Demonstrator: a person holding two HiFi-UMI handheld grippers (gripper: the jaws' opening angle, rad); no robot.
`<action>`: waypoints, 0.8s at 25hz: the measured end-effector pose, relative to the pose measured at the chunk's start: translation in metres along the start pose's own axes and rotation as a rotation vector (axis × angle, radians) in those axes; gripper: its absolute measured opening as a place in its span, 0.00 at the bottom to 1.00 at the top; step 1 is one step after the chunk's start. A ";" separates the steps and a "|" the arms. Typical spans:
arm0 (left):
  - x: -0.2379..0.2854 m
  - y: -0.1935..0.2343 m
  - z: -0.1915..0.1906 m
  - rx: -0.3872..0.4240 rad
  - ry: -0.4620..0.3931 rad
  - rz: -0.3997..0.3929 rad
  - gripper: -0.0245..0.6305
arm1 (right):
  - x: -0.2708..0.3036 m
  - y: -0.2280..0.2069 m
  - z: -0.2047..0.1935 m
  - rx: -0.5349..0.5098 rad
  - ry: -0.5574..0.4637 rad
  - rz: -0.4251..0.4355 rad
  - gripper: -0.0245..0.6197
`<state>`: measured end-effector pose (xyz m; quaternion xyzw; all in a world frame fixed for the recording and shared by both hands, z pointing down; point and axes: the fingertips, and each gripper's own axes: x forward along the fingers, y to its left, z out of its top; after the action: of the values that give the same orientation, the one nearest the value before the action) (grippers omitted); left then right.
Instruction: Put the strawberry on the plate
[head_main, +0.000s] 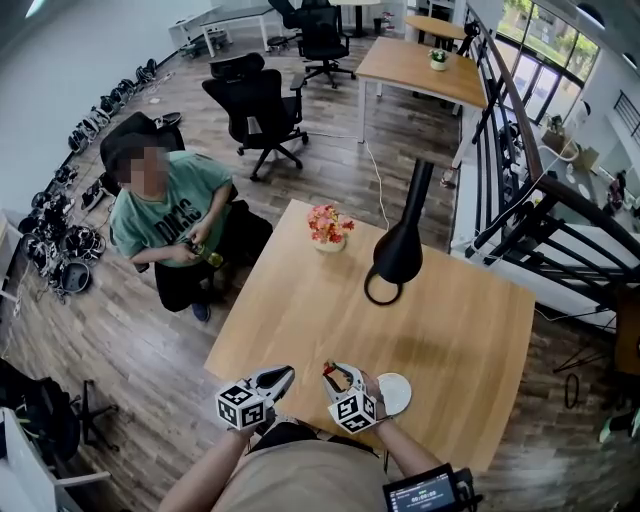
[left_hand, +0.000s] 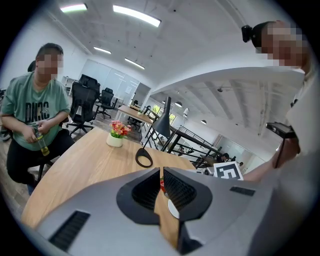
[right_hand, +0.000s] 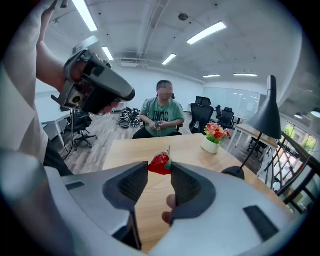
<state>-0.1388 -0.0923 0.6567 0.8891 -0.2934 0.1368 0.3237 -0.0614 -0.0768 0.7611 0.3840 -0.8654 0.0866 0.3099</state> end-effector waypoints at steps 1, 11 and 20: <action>0.000 -0.001 -0.001 0.000 0.000 0.000 0.05 | -0.004 -0.001 0.005 0.004 -0.016 -0.003 0.27; 0.010 -0.012 -0.006 -0.003 0.011 -0.009 0.05 | -0.042 -0.018 0.036 0.056 -0.121 -0.048 0.27; 0.026 -0.028 -0.007 0.007 0.018 -0.031 0.05 | -0.082 -0.038 0.051 0.082 -0.210 -0.075 0.27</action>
<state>-0.1019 -0.0815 0.6597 0.8933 -0.2763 0.1410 0.3252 -0.0162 -0.0727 0.6684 0.4356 -0.8738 0.0695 0.2046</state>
